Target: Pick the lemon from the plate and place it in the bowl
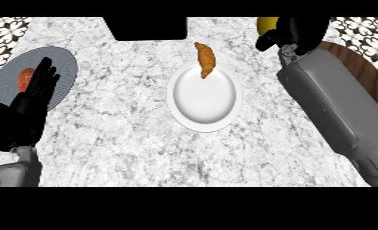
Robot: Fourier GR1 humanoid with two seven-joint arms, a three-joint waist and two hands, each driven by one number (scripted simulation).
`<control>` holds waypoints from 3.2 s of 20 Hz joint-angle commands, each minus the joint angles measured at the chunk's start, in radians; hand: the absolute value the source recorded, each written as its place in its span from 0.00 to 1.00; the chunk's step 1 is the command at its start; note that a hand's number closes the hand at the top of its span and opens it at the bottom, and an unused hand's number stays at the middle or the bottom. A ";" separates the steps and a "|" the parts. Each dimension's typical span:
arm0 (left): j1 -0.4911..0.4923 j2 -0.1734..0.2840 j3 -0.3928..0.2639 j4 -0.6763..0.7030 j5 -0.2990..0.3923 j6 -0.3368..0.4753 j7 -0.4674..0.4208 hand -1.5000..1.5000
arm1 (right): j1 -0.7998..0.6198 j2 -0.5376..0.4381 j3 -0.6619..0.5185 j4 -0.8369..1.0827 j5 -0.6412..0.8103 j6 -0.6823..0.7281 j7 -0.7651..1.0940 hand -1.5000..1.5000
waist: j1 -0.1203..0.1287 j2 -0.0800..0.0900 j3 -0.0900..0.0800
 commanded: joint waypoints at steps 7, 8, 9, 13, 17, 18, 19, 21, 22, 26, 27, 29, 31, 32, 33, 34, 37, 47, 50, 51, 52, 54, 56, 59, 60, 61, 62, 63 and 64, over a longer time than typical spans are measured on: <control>-0.069 0.009 0.021 0.044 0.007 -0.020 -0.008 0.50 | 0.182 -0.124 -0.216 -0.212 -0.033 -0.019 -0.026 1.00 | 0.021 0.013 0.001; 0.015 -0.012 -0.007 0.005 -0.013 -0.021 -0.041 0.50 | 0.230 -0.166 -0.261 -0.221 -0.090 -0.029 -0.091 1.00 | 0.022 0.012 0.001; -0.037 0.014 0.014 0.005 0.003 -0.028 0.003 0.50 | 0.281 -0.159 -0.277 -0.118 -0.091 -0.125 -0.181 1.00 | 0.027 0.017 0.002; -0.094 -0.002 0.016 0.074 -0.002 -0.026 -0.015 0.50 | 0.207 -0.175 -0.373 -0.016 -0.126 -0.097 -0.285 1.00 | 0.033 0.018 0.001; -0.058 -0.011 0.001 0.021 -0.009 -0.029 0.002 0.50 | 0.224 -0.184 -0.441 0.201 -0.162 -0.209 -0.481 1.00 | 0.046 0.021 0.002; -0.093 -0.010 0.008 0.064 -0.015 -0.022 -0.011 0.50 | 0.292 -0.177 -0.445 0.173 -0.172 -0.237 -0.519 1.00 | 0.036 0.019 0.002; -0.011 -0.027 -0.005 -0.001 -0.015 -0.029 -0.032 0.50 | 0.262 -0.197 -0.477 0.212 -0.191 -0.214 -0.540 1.00 | 0.041 0.018 0.002; -0.051 -0.021 0.004 0.040 -0.006 -0.036 -0.023 0.50 | 0.208 -0.204 -0.506 0.374 -0.203 -0.257 -0.655 1.00 | 0.049 0.022 0.002; -0.119 -0.036 -0.016 0.074 -0.038 -0.004 0.026 0.50 | 0.186 -0.186 -0.504 0.371 -0.187 -0.259 -0.634 1.00 | 0.041 0.020 0.002; -0.061 -0.001 0.006 0.010 -0.012 -0.043 -0.007 0.50 | 0.228 -0.266 -0.511 0.507 -0.189 -0.074 -0.538 1.00 | 0.060 0.027 0.002; -0.037 -0.012 0.001 0.001 -0.022 -0.031 -0.004 0.50 | 0.233 -0.240 -0.516 0.490 -0.211 -0.054 -0.536 1.00 | 0.047 0.019 0.002; -0.036 -0.013 0.007 0.003 -0.010 -0.042 -0.017 0.50 | 0.223 -0.225 -0.590 0.599 -0.267 -0.124 -0.631 0.00 | 0.058 0.025 0.003; -0.106 -0.034 -0.016 0.005 -0.037 -0.002 0.054 0.50 | 0.203 -0.269 -0.625 0.660 -0.319 -0.050 -0.766 0.00 | 0.054 0.027 0.004; -0.044 -0.017 -0.011 -0.063 -0.030 -0.020 0.059 0.50 | 0.237 -0.273 -0.632 0.675 -0.324 -0.048 -0.811 0.00 | 0.057 0.023 0.004; -0.044 -0.054 -0.035 0.029 -0.052 -0.018 -0.038 0.50 | 0.212 -0.253 -0.629 0.681 -0.323 -0.054 -0.834 0.00 | 0.048 0.023 0.003; -0.075 -0.039 -0.027 -0.020 -0.045 -0.009 0.056 0.50 | 0.217 -0.252 -0.653 0.701 -0.347 -0.062 -0.891 0.00 | 0.051 0.023 0.003; -0.064 -0.015 0.008 0.025 -0.022 -0.034 0.006 0.50 | 0.223 -0.259 -0.752 0.648 -0.459 -0.068 -0.982 0.00 | 0.039 0.021 0.003; -0.030 -0.036 0.018 0.026 -0.033 -0.006 -0.015 0.50 | 0.347 -0.253 -1.105 0.473 -0.857 -0.027 -1.232 0.00 | 0.008 0.012 0.002; -0.007 0.000 0.037 -0.057 0.009 -0.054 0.046 0.50 | 0.500 -0.268 -1.138 0.417 -0.911 0.062 -1.231 0.00 | 0.012 0.009 0.001; 0.005 -0.052 -0.010 -0.022 -0.048 -0.008 0.007 0.50 | 0.560 -0.270 -1.153 0.419 -0.929 0.110 -1.282 0.00 | 0.007 0.010 0.001; -0.027 -0.029 0.008 0.004 -0.043 -0.019 -0.002 0.50 | 0.563 -0.319 -1.162 0.389 -0.952 0.155 -1.226 0.00 | 0.009 0.011 0.001; 0.008 -0.028 0.021 -0.048 -0.011 -0.035 0.028 0.50 | 0.657 -0.321 -1.202 0.380 -0.999 0.228 -1.248 0.00 | 0.011 0.009 0.001; -0.040 0.034 0.077 -0.024 0.035 -0.081 0.056 0.50 | 0.719 -0.319 -1.235 0.342 -1.046 0.289 -1.276 0.00 | 0.009 0.010 0.001; -0.028 -0.045 0.007 0.012 -0.053 -0.007 -0.004 0.50 | 0.836 -0.273 -1.274 0.291 -1.124 0.411 -1.313 0.00 | -0.003 0.010 0.000; -0.026 -0.079 -0.034 -0.023 -0.082 0.018 0.016 0.50 | 0.831 -0.310 -1.288 0.300 -1.147 0.439 -1.266 0.00 | 0.009 0.011 0.001; -0.013 -0.023 0.034 -0.012 -0.031 -0.024 0.010 0.50 | 0.871 -0.327 -1.307 0.265 -1.176 0.487 -1.260 0.00 | 0.011 0.011 0.000; -0.052 -0.014 0.041 -0.006 -0.012 -0.044 0.020 0.50 | 0.885 -0.297 -1.308 0.208 -1.186 0.454 -1.259 0.00 | 0.015 0.012 0.000; -0.014 0.026 0.072 -0.035 0.014 -0.077 0.032 0.50 | 0.944 -0.272 -1.317 0.191 -1.201 0.526 -1.311 0.00 | 0.011 0.010 0.000; -0.022 -0.004 0.050 0.009 0.004 -0.075 0.001 0.50 | 0.949 -0.247 -1.318 0.119 -1.219 0.488 -1.268 0.00 | 0.016 0.012 0.000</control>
